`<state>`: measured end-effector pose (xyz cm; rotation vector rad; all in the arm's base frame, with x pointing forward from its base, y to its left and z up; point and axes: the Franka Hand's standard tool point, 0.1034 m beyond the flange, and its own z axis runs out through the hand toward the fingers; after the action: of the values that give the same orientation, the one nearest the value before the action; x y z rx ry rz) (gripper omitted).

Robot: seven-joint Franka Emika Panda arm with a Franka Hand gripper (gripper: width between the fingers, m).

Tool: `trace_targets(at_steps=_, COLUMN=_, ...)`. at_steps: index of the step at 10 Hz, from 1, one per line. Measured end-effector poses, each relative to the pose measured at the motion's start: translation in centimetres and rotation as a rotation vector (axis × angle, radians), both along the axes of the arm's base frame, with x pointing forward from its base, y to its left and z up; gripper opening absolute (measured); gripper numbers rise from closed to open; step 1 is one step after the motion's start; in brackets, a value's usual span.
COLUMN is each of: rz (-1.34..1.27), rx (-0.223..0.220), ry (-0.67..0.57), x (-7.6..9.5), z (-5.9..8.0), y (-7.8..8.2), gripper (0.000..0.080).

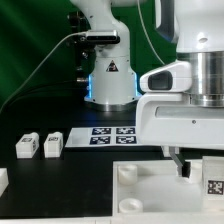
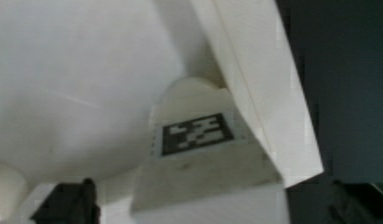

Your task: Assemble one leg

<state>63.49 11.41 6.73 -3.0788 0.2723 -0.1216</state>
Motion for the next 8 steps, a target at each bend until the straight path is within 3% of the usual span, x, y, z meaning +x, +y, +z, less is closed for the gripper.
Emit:
trace_targets(at_steps=1, rz=-0.017, rx=0.001, ry=0.001, x=-0.02, z=-0.05, y=-0.06, gripper=0.0649)
trace_targets(at_steps=2, rz=-0.034, rx=0.003, ry=0.002, x=-0.02, z=-0.06, y=-0.06, gripper=0.0522)
trace_targets(at_steps=3, rz=-0.033, rx=0.002, ry=0.002, x=-0.01, z=-0.06, y=-0.08, gripper=0.0522)
trace_targets(at_steps=5, rz=-0.207, rx=0.025, ry=0.011, x=-0.05, z=-0.07, y=0.05, gripper=0.0288)
trace_targets(at_steps=8, rz=-0.545, rx=0.048, ry=0.039, x=-0.07, z=-0.07, y=-0.21, gripper=0.0289)
